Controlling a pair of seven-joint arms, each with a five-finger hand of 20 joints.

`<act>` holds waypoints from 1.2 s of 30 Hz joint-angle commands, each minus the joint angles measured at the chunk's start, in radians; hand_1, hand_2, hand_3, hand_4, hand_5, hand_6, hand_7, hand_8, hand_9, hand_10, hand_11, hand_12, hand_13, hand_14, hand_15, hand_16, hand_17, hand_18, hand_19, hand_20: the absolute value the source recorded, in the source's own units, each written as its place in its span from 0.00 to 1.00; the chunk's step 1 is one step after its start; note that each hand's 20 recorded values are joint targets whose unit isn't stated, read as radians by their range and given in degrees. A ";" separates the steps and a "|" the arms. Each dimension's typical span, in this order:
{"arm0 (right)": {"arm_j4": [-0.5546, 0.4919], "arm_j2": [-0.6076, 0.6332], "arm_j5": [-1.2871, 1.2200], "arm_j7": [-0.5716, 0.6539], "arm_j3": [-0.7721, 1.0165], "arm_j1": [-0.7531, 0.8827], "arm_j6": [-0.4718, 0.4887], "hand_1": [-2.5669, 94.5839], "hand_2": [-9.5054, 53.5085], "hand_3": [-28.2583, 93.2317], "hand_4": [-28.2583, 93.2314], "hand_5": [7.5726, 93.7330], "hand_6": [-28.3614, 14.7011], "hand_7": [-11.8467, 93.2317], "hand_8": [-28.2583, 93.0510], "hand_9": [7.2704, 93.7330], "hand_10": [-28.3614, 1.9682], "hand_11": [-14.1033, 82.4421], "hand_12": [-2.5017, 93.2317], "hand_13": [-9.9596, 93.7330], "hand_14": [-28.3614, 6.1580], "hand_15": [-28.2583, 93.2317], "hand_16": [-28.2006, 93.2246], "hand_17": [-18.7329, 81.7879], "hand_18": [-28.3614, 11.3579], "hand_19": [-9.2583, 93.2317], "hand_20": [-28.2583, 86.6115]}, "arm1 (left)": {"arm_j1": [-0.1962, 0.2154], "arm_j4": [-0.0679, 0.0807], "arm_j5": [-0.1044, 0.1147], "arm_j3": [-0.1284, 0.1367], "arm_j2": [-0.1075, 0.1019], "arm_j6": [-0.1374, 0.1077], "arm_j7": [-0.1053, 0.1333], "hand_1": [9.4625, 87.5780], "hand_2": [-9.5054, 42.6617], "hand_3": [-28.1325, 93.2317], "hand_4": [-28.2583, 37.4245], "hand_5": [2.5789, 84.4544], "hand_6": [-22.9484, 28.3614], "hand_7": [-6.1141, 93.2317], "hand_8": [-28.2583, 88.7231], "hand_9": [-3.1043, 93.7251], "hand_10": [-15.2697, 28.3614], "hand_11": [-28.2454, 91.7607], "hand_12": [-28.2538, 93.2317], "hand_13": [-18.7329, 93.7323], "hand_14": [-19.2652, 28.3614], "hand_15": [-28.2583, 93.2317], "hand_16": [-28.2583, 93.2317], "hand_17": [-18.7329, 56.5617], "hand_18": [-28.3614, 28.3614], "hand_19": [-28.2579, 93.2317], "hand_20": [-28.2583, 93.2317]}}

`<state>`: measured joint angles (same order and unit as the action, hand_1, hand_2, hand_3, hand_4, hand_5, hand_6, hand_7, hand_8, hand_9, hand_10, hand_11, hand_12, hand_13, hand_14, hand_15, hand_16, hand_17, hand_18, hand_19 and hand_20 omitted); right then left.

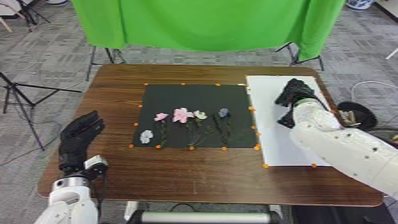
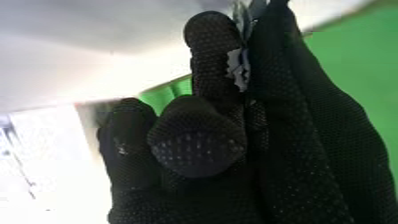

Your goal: Arrange flowers

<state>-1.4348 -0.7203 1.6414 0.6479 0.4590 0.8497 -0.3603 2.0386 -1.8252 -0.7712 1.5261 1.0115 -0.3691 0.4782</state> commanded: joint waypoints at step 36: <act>-0.389 0.043 -0.223 -0.142 0.155 0.250 0.175 0.63 0.00 0.69 0.10 0.74 0.63 0.35 0.28 0.89 0.49 0.31 0.35 0.94 0.72 0.72 0.50 0.79 0.37 1.00 0.67 | 0.014 -0.006 -0.011 0.012 0.008 0.022 -0.028 0.59 0.06 0.81 0.29 0.58 0.44 0.36 0.13 0.45 0.59 0.46 0.32 0.51 0.66 0.43 0.22 0.48 0.70 0.38 0.47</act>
<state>-1.8207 -0.6815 1.4226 0.5152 0.5969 1.0943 -0.2291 2.0421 -1.8260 -0.7770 1.5330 1.0128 -0.3594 0.4619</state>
